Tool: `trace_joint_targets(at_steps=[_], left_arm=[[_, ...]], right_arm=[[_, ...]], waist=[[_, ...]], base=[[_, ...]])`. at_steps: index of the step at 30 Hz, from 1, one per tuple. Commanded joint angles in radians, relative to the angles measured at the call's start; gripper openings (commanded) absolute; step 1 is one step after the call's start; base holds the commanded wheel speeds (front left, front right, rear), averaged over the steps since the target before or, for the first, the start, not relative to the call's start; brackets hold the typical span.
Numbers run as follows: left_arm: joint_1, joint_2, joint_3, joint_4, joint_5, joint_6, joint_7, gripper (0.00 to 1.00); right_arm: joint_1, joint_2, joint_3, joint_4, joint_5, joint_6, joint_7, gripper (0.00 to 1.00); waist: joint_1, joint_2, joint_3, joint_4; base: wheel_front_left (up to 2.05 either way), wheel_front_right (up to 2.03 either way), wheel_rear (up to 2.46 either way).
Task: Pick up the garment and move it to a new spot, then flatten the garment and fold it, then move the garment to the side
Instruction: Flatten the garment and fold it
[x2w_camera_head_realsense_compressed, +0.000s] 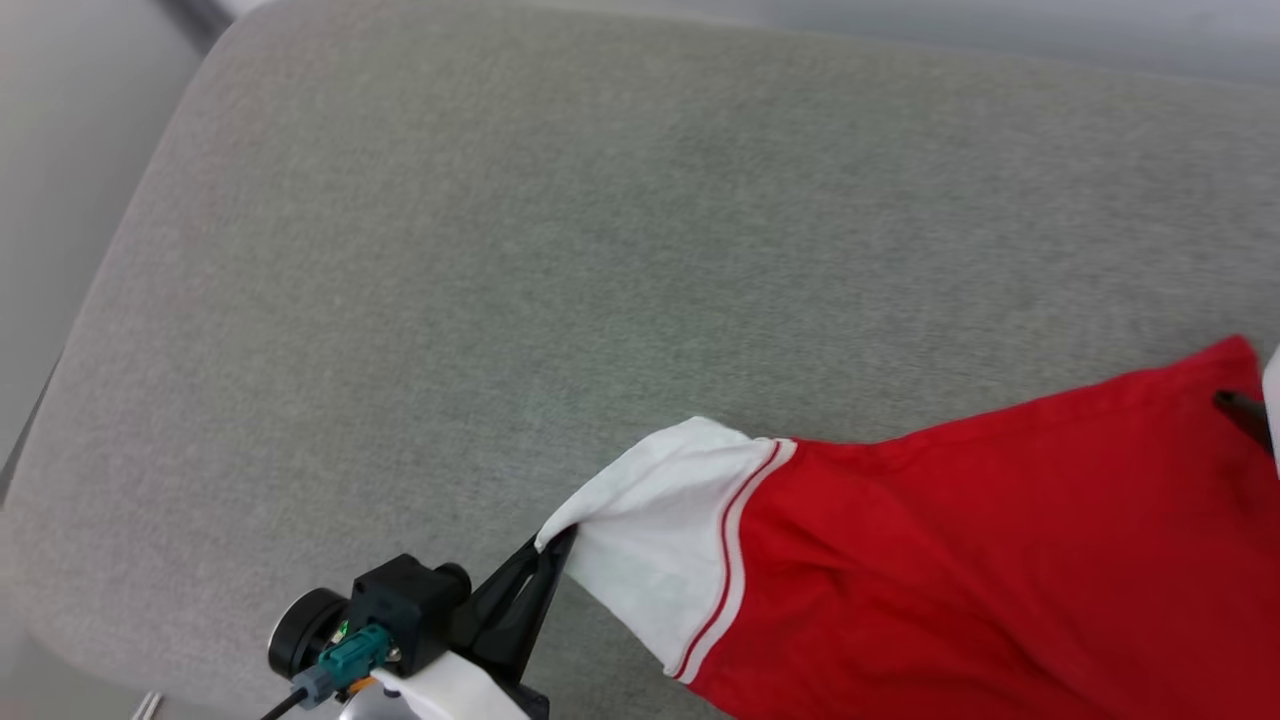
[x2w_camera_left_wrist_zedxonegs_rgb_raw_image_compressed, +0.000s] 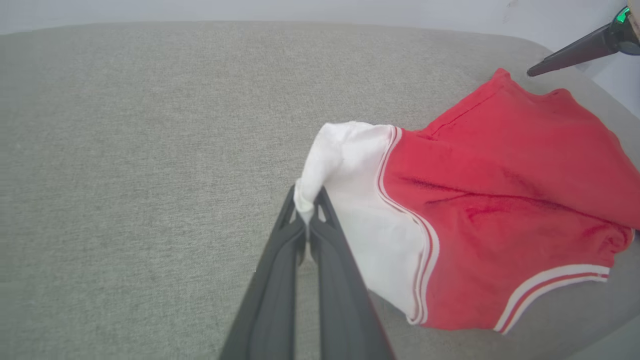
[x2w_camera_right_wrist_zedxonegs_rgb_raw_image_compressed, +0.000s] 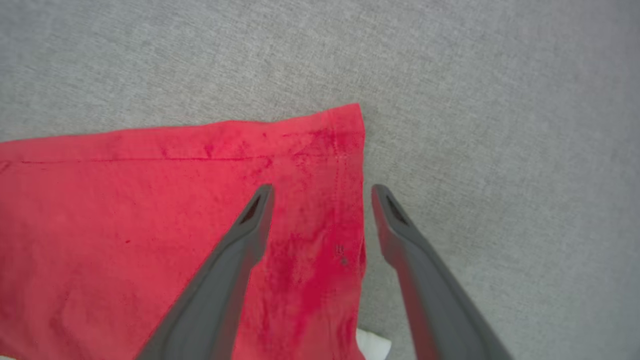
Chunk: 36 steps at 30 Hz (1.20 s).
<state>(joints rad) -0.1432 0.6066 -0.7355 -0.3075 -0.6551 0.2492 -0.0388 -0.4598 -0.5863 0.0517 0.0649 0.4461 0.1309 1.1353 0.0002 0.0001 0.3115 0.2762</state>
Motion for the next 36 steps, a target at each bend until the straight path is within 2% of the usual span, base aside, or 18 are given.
trace_joint_targets(at_steps=[1,8,16,17,18,19,26,30,36], left_arm=[[-0.018,-0.012,-0.002,0.001,0.007,-0.003,-0.007,0.0],[-0.042,-0.047,-0.023,0.03,0.01,-0.024,-0.023,0.0],[-0.063,-0.067,-0.027,0.06,0.005,-0.04,-0.037,0.0],[-0.065,-0.067,-0.027,0.064,0.004,-0.042,-0.038,0.0],[-0.066,-0.068,-0.028,0.067,0.004,-0.043,-0.039,0.0],[-0.066,-0.067,-0.028,0.071,0.003,-0.044,-0.039,0.0],[-0.062,-0.046,-0.016,0.078,-0.001,-0.037,-0.041,0.0],[-0.048,-0.037,-0.004,0.06,-0.023,-0.036,-0.037,0.0],[-0.026,0.023,0.027,0.021,-0.025,-0.01,-0.017,0.0]], right_arm=[[-0.016,-0.005,0.002,0.024,-0.008,0.0,-0.003,1.0],[-0.028,-0.041,0.022,0.141,-0.036,0.0,-0.005,1.0],[0.034,-0.021,0.064,0.21,0.006,0.0,0.014,1.0],[0.048,-0.022,0.073,0.214,0.013,0.0,0.02,0.95],[0.06,-0.023,0.081,0.216,0.019,0.0,0.024,0.4],[0.068,-0.024,0.085,0.217,0.024,0.0,0.02,0.0],[0.036,-0.043,0.11,0.213,0.013,0.0,-0.072,0.0],[-0.025,-0.024,0.118,0.207,0.033,0.0,-0.163,0.0],[-0.09,-0.017,0.152,0.216,0.065,0.0,-0.297,0.0]], waist=[[-0.0002,-0.0001,0.044,0.046],[-0.0002,-0.0001,0.087,0.091],[-0.0002,-0.0001,0.11,0.108],[-0.0002,-0.0001,0.11,0.108],[-0.0002,-0.0001,0.107,0.108],[-0.0002,-0.0001,0.103,0.107],[-0.0002,-0.0001,0.05,0.075],[-0.0002,-0.0001,-0.009,0.041],[-0.0002,-0.0001,-0.113,-0.025]], base=[[0.0,0.0,0.0],[0.0,0.0,0.0],[0.0,0.0,0.0],[0.0,0.0,0.0],[0.0,0.0,0.0],[0.0,0.0,0.0],[0.0,0.0,0.0],[0.0,0.0,0.0],[0.0,0.0,0.0]])
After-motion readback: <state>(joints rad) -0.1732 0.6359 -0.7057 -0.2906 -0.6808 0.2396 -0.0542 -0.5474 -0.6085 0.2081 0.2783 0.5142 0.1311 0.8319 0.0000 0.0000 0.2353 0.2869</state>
